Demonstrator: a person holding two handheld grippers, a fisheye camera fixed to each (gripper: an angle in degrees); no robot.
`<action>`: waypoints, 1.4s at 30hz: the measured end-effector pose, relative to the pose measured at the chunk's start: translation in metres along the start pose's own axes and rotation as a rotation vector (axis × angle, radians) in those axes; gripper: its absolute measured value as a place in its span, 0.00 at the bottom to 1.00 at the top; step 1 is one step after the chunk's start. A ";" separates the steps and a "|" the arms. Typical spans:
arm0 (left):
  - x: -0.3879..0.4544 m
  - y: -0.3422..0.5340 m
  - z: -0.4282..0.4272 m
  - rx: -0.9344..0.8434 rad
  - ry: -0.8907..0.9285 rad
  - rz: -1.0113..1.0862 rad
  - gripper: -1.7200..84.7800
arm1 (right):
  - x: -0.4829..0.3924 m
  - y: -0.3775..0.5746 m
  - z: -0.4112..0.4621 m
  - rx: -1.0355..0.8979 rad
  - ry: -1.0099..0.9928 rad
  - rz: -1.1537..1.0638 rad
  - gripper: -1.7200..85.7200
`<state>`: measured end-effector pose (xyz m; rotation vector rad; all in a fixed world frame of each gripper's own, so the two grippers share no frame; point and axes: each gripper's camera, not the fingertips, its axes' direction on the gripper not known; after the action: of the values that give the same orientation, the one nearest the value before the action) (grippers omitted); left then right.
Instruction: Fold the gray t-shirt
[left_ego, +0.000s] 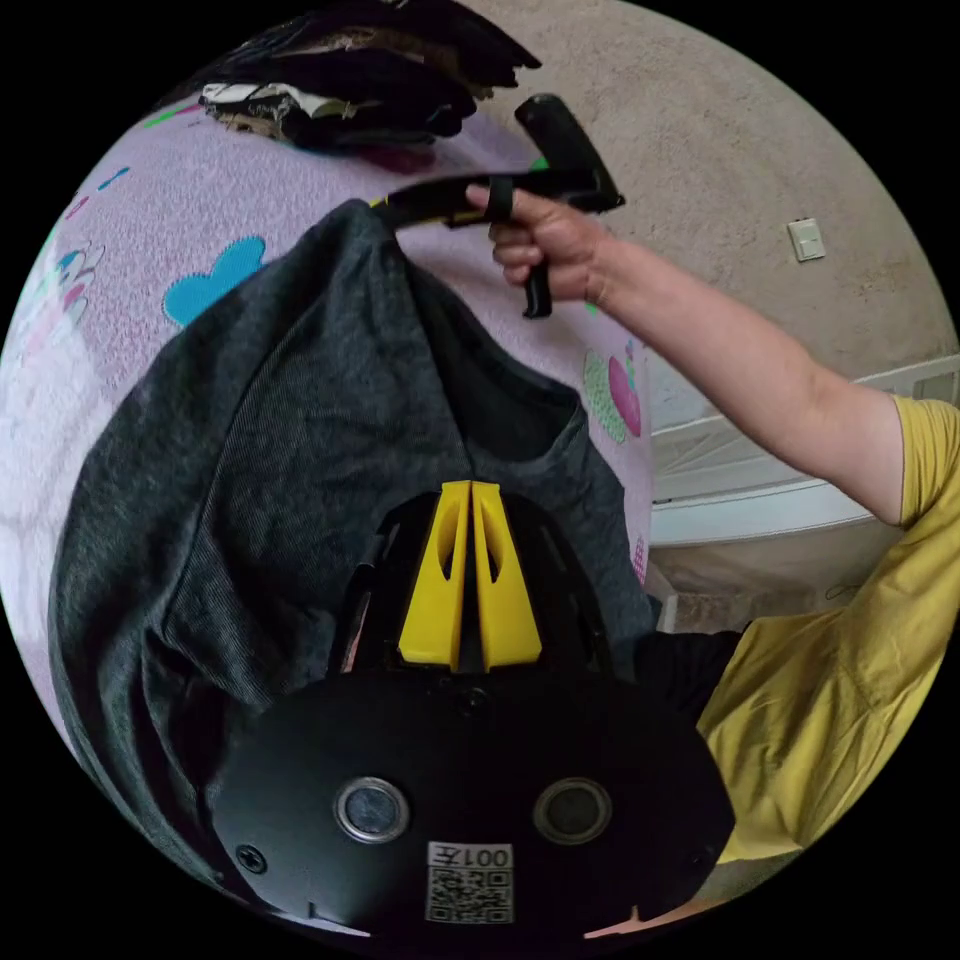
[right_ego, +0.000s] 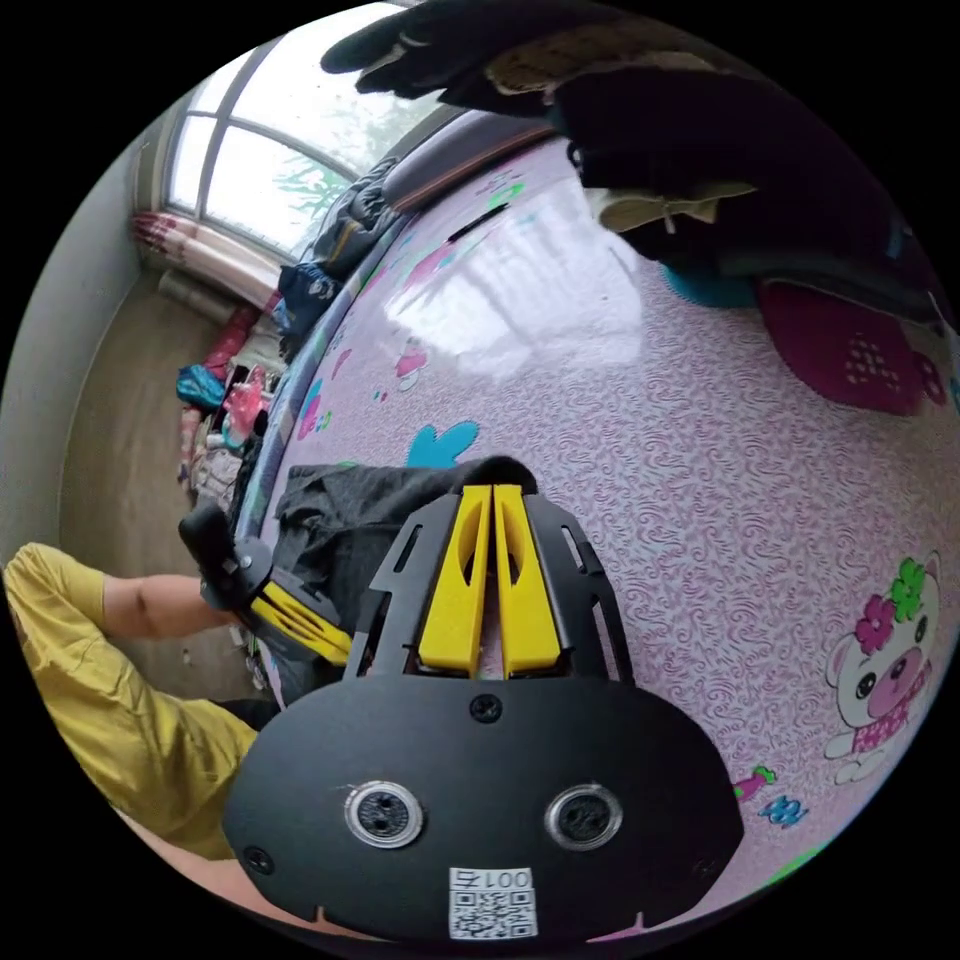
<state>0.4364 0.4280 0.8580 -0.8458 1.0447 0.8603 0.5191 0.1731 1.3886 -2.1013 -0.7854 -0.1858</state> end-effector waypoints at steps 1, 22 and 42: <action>0.002 0.004 -0.002 -0.001 0.017 -0.003 0.01 | 0.002 -0.001 -0.001 0.008 0.007 0.013 0.02; 0.088 0.035 -0.084 0.035 0.061 0.017 0.01 | -0.039 0.006 0.027 0.032 0.197 0.048 0.02; 0.100 0.292 -0.319 0.616 -0.352 -0.924 0.02 | -0.333 -0.003 0.264 -0.240 -0.122 -0.863 0.04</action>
<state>0.0861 0.2827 0.6276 -0.5185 0.4529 -0.1139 0.2155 0.2234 1.0955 -1.8638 -1.7823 -0.6386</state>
